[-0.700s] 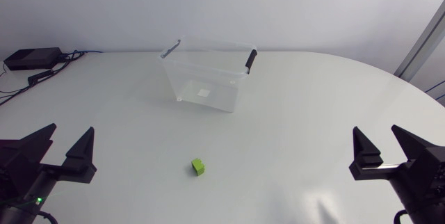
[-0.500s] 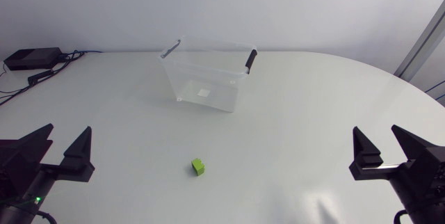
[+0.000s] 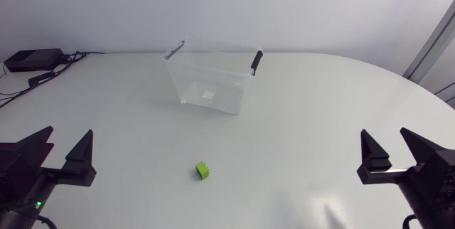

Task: Place the duplo bricks in the container

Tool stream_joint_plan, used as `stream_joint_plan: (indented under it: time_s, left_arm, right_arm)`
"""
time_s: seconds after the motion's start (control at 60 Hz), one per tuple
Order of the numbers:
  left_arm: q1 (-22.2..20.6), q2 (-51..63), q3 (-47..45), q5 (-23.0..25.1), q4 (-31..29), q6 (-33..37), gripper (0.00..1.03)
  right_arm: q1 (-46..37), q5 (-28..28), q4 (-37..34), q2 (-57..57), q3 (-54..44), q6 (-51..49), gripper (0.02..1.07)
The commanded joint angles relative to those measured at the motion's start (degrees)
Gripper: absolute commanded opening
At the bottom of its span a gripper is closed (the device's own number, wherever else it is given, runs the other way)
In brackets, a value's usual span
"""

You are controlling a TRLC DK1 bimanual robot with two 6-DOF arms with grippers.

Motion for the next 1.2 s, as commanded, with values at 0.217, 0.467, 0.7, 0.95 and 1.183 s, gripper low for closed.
stream_joint_plan:
  time_s: [0.217, 0.467, 0.7, 0.95, 1.183]
  left_arm:
    - [1.1, -0.7, 0.2, 0.1, 2.0, 1.2, 0.99]
    - [2.3, 22.1, 15.7, -1.4, -0.6, 4.0, 0.99]
    - [-6.7, 42.9, 40.6, -1.6, -23.4, 5.2, 0.99]
    - [-21.5, 57.2, 41.9, -1.5, -28.8, 2.2, 0.99]
    - [-31.9, 68.5, 41.5, -1.5, -28.3, 3.5, 0.99]
  right_arm:
    - [-0.4, -0.1, 0.8, -0.6, -1.2, -0.9, 1.03]
    - [-0.4, -0.1, 0.7, -0.6, -1.2, -1.0, 1.03]
    - [-0.4, -0.1, 0.7, -0.6, -1.2, -1.0, 1.03]
    - [-0.5, -0.1, 0.7, -0.6, -1.2, -1.0, 1.03]
    - [-0.4, -0.1, 0.7, -0.6, -1.2, -1.0, 1.03]
